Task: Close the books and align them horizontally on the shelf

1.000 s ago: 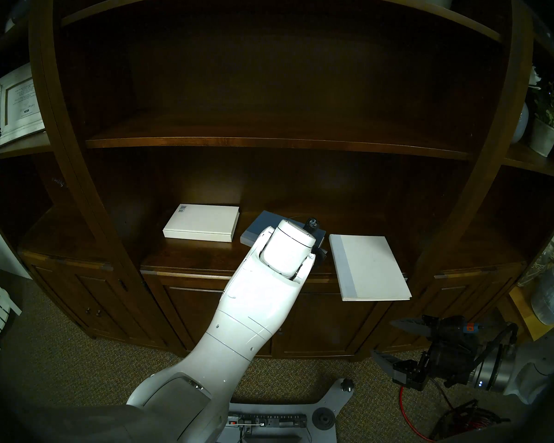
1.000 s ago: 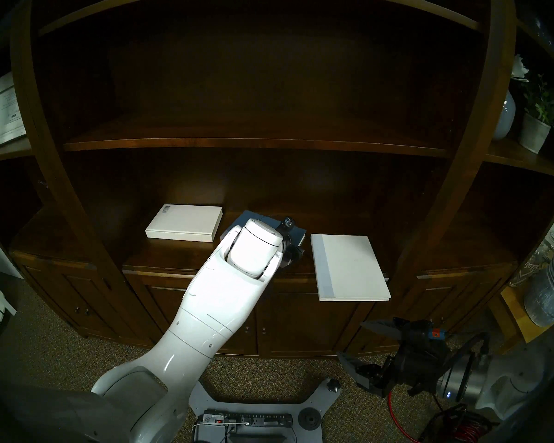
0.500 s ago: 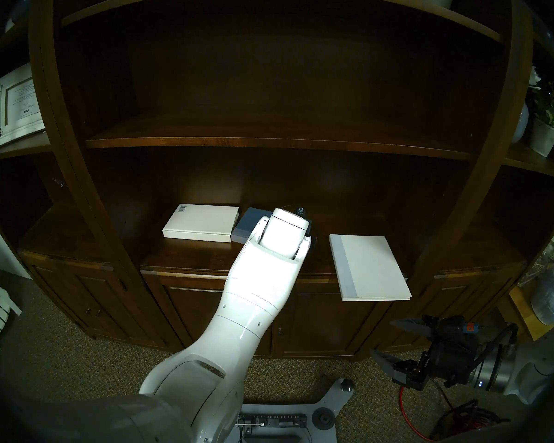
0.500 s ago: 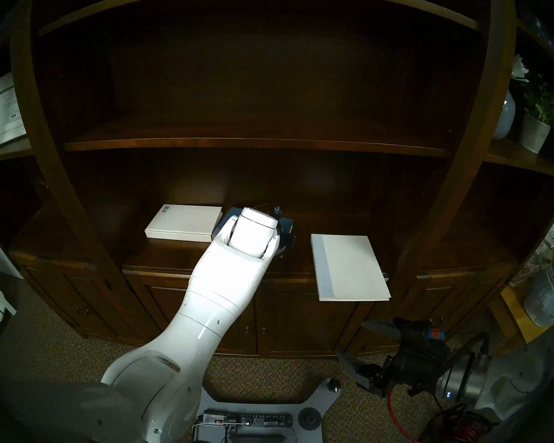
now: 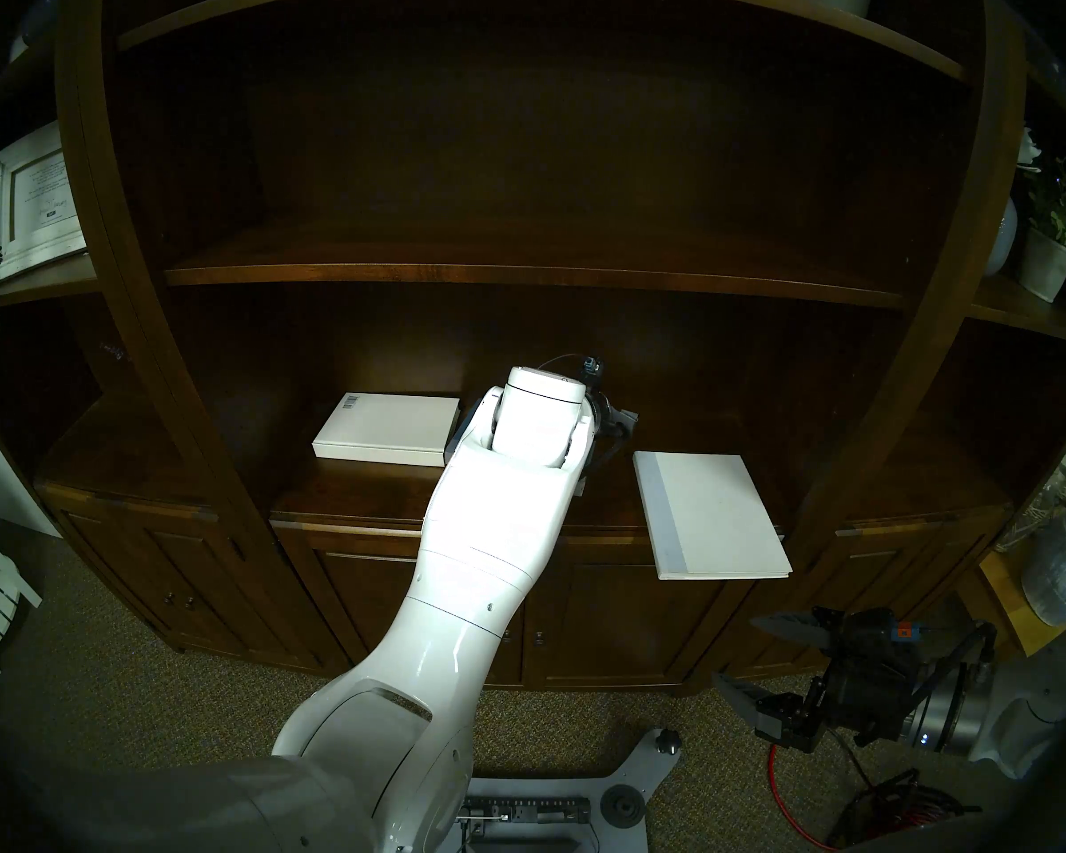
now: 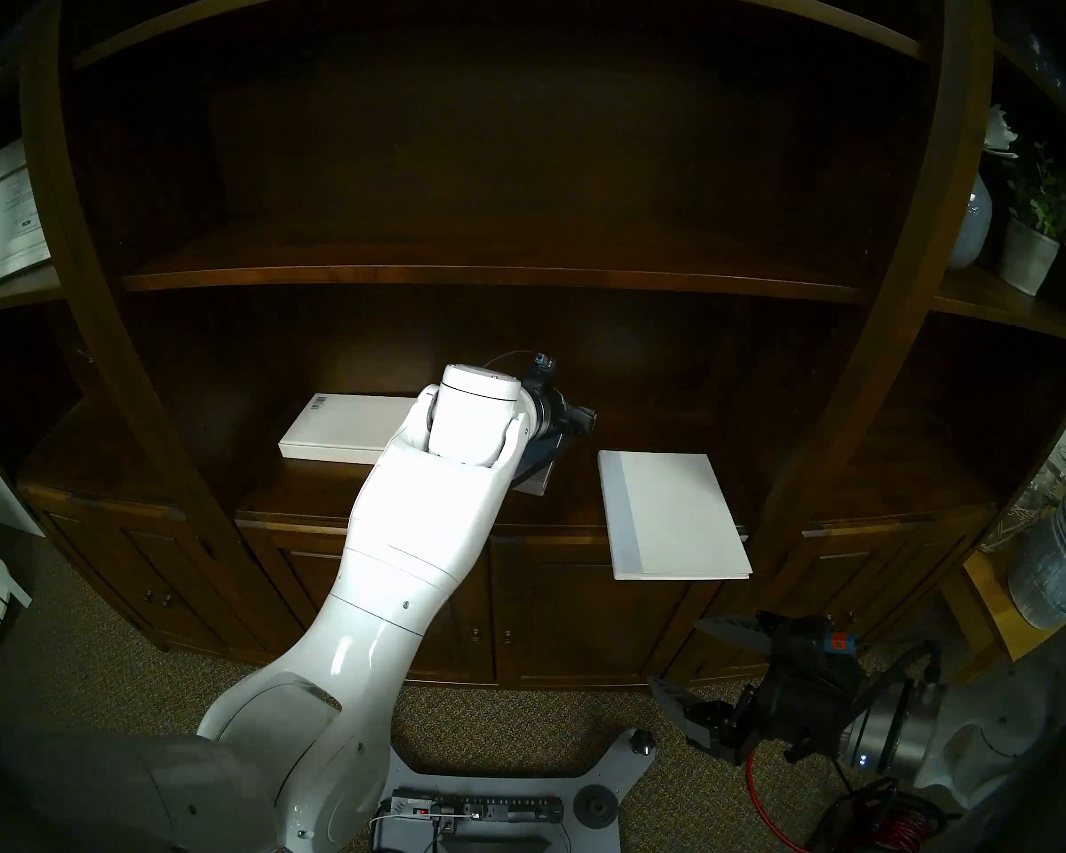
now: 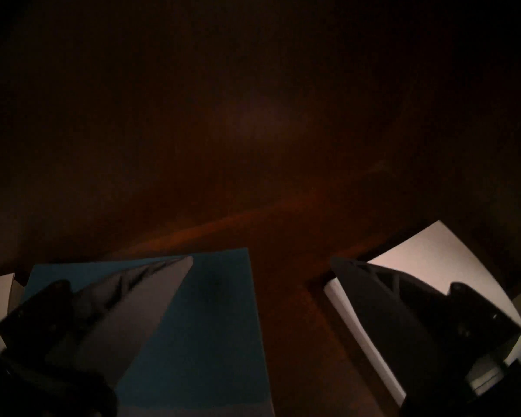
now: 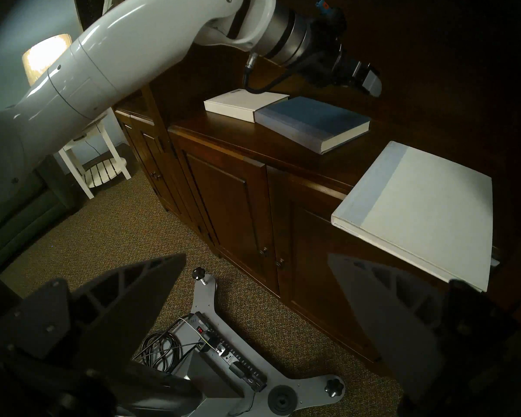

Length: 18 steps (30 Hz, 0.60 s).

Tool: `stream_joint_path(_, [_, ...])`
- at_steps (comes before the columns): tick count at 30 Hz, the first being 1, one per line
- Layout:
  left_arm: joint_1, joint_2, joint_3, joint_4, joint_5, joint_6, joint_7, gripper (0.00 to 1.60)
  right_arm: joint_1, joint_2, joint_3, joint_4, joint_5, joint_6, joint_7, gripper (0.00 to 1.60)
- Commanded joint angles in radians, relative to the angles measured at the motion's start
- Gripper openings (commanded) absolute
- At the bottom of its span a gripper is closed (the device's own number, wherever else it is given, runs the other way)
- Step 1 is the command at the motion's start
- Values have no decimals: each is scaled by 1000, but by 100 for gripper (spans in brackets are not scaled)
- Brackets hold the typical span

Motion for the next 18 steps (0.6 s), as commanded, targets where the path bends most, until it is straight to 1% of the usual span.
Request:
stream_joint_path(1, [14, 37, -26, -120, -7, 17, -16, 160, 4, 1, 2, -4, 0, -6, 0, 160])
stream_joint_path(2, [13, 45, -33, -106, -5, 19, -17, 160, 4, 1, 2, -4, 0, -6, 0, 160])
stream_joint_path(3, [35, 59, -38, -159, -5, 27, -19, 160, 4, 1, 2, -4, 0, -6, -1, 160])
stream_joint_path(4, [34, 63, -43, -142, -5, 29, -20, 160, 4, 1, 2, -4, 0, -6, -1, 160])
stream_joint_path(5, [34, 63, -43, -142, -5, 29, -20, 160, 4, 1, 2, -4, 0, -6, -1, 160])
stream_joint_path(6, [45, 73, -48, -169, -4, 35, -22, 160, 4, 1, 2, -4, 0, -5, -1, 160])
stream_joint_path(7, [42, 78, -53, -153, -4, 37, -23, 160, 4, 1, 2, -4, 0, -5, -1, 160])
stream_joint_path(9, [62, 94, -62, -195, -4, 50, -28, 160, 4, 1, 2, -4, 0, -5, -1, 160])
stream_joint_path(11, [70, 104, -68, -203, -4, 59, -31, 160, 4, 1, 2, -4, 0, -5, -1, 160])
stream_joint_path(13, [91, 118, -75, -242, -5, 71, -35, 160, 4, 1, 2, -4, 0, -5, -1, 160])
stream_joint_path(14, [92, 123, -79, -232, -4, 75, -36, 160, 4, 1, 2, -4, 0, -5, -1, 160])
stream_joint_path(15, [107, 132, -83, -266, -4, 78, -39, 160, 4, 1, 2, -4, 0, -5, -1, 160])
stream_joint_path(17, [113, 143, -91, -259, -4, 78, -41, 160, 4, 1, 2, -4, 0, -5, -1, 160])
stream_joint_path(18, [133, 154, -96, -303, -5, 78, -46, 160, 4, 1, 2, -4, 0, -5, -1, 160])
